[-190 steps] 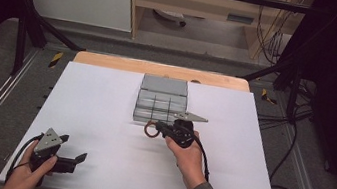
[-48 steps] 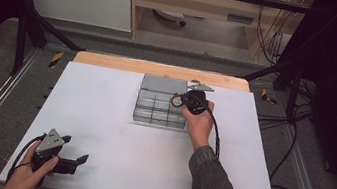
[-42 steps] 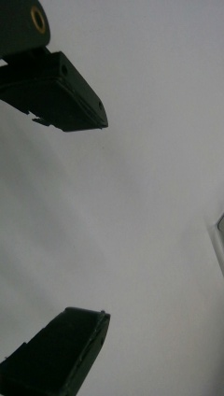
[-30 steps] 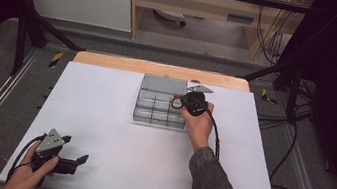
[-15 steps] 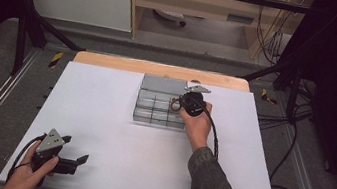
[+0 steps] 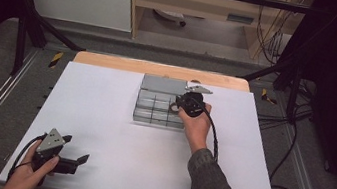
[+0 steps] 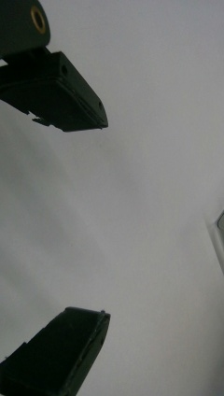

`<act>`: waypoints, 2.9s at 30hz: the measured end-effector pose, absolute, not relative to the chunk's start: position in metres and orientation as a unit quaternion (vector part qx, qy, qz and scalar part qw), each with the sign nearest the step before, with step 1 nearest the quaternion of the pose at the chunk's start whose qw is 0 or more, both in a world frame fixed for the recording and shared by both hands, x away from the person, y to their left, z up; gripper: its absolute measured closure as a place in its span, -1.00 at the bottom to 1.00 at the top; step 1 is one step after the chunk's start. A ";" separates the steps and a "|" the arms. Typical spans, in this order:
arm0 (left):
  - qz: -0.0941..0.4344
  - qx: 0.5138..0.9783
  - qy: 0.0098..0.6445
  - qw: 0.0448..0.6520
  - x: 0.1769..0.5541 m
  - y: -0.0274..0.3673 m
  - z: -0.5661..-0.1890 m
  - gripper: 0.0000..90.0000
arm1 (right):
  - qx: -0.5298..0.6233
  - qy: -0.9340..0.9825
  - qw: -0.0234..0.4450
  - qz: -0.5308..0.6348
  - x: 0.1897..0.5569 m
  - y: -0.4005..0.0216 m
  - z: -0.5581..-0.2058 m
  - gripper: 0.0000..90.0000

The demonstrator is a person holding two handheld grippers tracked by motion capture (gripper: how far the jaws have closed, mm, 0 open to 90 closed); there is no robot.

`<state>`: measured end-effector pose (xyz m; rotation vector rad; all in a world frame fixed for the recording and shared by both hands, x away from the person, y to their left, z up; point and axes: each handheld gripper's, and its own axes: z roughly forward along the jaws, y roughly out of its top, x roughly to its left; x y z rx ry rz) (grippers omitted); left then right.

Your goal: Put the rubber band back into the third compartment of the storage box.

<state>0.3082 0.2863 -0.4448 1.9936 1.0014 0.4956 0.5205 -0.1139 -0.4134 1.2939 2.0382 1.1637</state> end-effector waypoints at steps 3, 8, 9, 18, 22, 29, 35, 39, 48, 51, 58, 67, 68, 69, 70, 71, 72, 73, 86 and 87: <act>0.198 0.793 0.397 0.417 0.307 0.286 -0.444 -0.86 | 0.463 0.746 0.230 0.421 0.517 -0.110 -0.411 0.56; 0.197 0.795 0.396 0.415 0.308 0.285 -0.445 -0.86 | 0.467 0.741 0.228 0.425 0.514 -0.108 -0.406 0.45; 0.197 0.794 0.397 0.415 0.308 0.285 -0.445 -0.87 | 0.466 0.741 0.228 0.426 0.514 -0.108 -0.405 0.43; 0.197 0.796 0.396 0.414 0.307 0.285 -0.445 -0.86 | 0.466 0.742 0.217 0.430 0.512 -0.105 -0.402 0.11; 0.198 0.795 0.396 0.415 0.307 0.285 -0.444 -0.87 | 0.470 0.739 0.211 0.434 0.511 -0.106 -0.400 -0.04; 0.198 0.795 0.396 0.414 0.307 0.285 -0.445 -0.86 | 0.473 0.740 0.191 0.438 0.512 -0.107 -0.398 -0.33; 0.198 0.795 0.397 0.414 0.307 0.285 -0.445 -0.87 | 0.472 0.741 0.189 0.439 0.510 -0.107 -0.395 -0.67; 0.198 0.795 0.397 0.413 0.307 0.285 -0.445 -0.87 | 0.476 0.738 0.196 0.436 0.508 -0.106 -0.392 -0.88; 0.198 0.795 0.397 0.414 0.307 0.285 -0.445 -0.87 | 0.458 0.740 0.203 0.448 0.503 -0.106 -0.384 -0.92; 0.198 0.794 0.398 0.414 0.307 0.285 -0.445 -0.87 | 0.453 0.739 0.202 0.455 0.501 -0.106 -0.381 -0.91; 0.198 0.795 0.398 0.414 0.307 0.285 -0.445 -0.87 | 0.446 0.731 0.200 0.476 0.499 -0.108 -0.374 -0.89; 0.198 0.794 0.399 0.413 0.307 0.286 -0.445 -0.87 | 0.440 0.733 0.198 0.480 0.494 -0.113 -0.368 -0.91; 0.198 0.794 0.400 0.413 0.307 0.286 -0.445 -0.87 | 0.439 0.733 0.198 0.480 0.493 -0.114 -0.367 -0.91; 0.198 0.794 0.400 0.413 0.307 0.286 -0.445 -0.87 | 0.438 0.732 0.199 0.482 0.492 -0.115 -0.366 -0.91; 0.198 0.794 0.401 0.413 0.307 0.286 -0.445 -0.87 | 0.437 0.732 0.199 0.484 0.490 -0.117 -0.364 -0.91; 0.199 0.794 0.401 0.413 0.307 0.286 -0.445 -0.87 | 0.436 0.731 0.200 0.486 0.489 -0.118 -0.362 -0.91; 0.199 0.794 0.400 0.413 0.307 0.286 -0.445 -0.87 | 0.435 0.730 0.201 0.487 0.488 -0.120 -0.361 -0.91; 0.198 0.793 0.400 0.414 0.306 0.286 -0.445 -0.87 | 0.434 0.730 0.201 0.489 0.487 -0.122 -0.360 -0.91; 0.202 0.790 0.404 0.416 0.307 0.287 -0.445 -0.87 | 0.421 0.719 0.206 0.513 0.458 -0.155 -0.345 -0.94; 0.202 0.790 0.404 0.414 0.306 0.287 -0.445 -0.87 | 0.421 0.718 0.206 0.514 0.456 -0.157 -0.345 -0.94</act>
